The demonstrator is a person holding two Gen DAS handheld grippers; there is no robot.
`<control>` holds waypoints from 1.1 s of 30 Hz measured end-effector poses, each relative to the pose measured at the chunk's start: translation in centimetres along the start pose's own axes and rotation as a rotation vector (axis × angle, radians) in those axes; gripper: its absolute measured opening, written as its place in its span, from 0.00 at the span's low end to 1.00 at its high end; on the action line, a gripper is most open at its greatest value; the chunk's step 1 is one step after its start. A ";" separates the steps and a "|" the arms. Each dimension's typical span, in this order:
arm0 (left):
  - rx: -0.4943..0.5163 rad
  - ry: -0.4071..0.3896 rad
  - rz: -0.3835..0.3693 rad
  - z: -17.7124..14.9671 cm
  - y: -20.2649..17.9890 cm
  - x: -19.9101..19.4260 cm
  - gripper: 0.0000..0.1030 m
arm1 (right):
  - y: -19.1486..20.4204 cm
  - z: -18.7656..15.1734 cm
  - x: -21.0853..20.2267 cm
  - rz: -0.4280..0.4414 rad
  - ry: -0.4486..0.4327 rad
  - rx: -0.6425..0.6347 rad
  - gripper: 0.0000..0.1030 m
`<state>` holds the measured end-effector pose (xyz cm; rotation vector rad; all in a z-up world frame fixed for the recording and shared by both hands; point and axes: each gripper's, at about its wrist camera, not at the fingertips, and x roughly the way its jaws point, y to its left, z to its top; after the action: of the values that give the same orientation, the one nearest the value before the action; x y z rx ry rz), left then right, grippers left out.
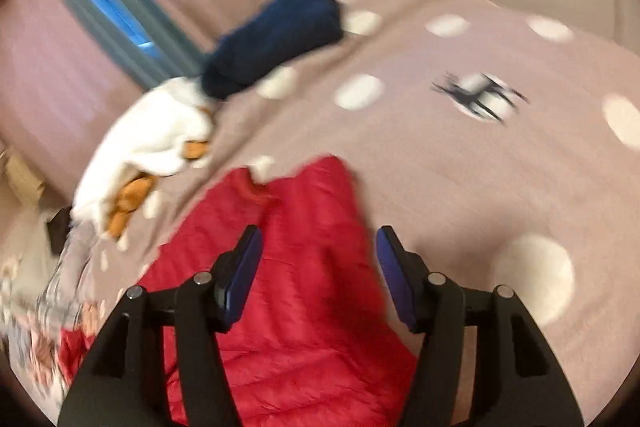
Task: Fold large clothes
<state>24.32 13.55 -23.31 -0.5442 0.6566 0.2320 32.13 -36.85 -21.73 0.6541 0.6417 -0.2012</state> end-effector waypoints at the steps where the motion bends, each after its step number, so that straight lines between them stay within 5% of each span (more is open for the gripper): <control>1: 0.017 -0.030 -0.017 0.3 -0.5 -0.4 0.61 | 1.7 0.4 0.9 0.038 0.009 -0.057 0.58; 3: 0.065 -0.061 -0.019 0.2 -1.6 0.3 0.61 | 3.8 0.1 2.4 0.075 0.040 -0.155 0.56; 5: 0.169 0.017 0.070 -0.9 -2.8 3.4 0.61 | 6.2 -1.0 5.7 0.078 0.113 -0.273 0.53; 7: 0.201 0.157 0.123 -2.7 -2.5 7.1 0.60 | 6.6 -2.9 9.7 -0.018 0.203 -0.352 0.47; 8: 0.192 0.143 0.114 -2.6 -2.3 6.9 0.60 | 6.3 -4.4 11.7 -0.088 0.235 -0.389 0.47; 10: 0.173 0.125 0.107 -2.2 -2.0 6.2 0.60 | 6.5 -6.4 12.4 -0.131 0.149 -0.492 0.48; 13: 0.134 0.136 0.092 -2.0 -1.2 6.2 0.60 | 7.0 -6.2 12.3 -0.162 0.152 -0.525 0.50; 16: 0.099 0.102 0.127 -1.7 -0.2 4.0 0.60 | 6.1 -6.0 10.0 -0.080 0.154 -0.471 0.52; 21: 0.200 -0.047 0.184 -2.3 1.3 -1.9 0.63 | 2.2 -4.7 2.8 0.042 0.190 -0.259 0.53; 23: 0.161 -0.067 0.238 -2.3 3.0 -3.6 0.72 | 0.1 -4.8 -0.5 0.070 0.123 -0.166 0.69; 24: 0.118 -0.054 0.233 -2.2 3.9 -4.1 0.74 | -0.9 -5.0 -2.0 0.061 0.093 -0.150 0.81; 30: -0.128 0.160 -0.071 -4.3 8.9 -7.0 0.79 | -6.6 -7.5 -8.9 -0.062 -0.010 -0.149 0.82; 33: -0.214 0.135 -0.146 -5.9 11.3 -10.1 0.84 | -9.1 -9.5 -12.8 -0.087 -0.065 -0.155 0.82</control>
<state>9.33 19.44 -25.37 -0.8155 0.7236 0.1288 14.06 -38.34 -24.22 0.4688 0.6171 -0.2495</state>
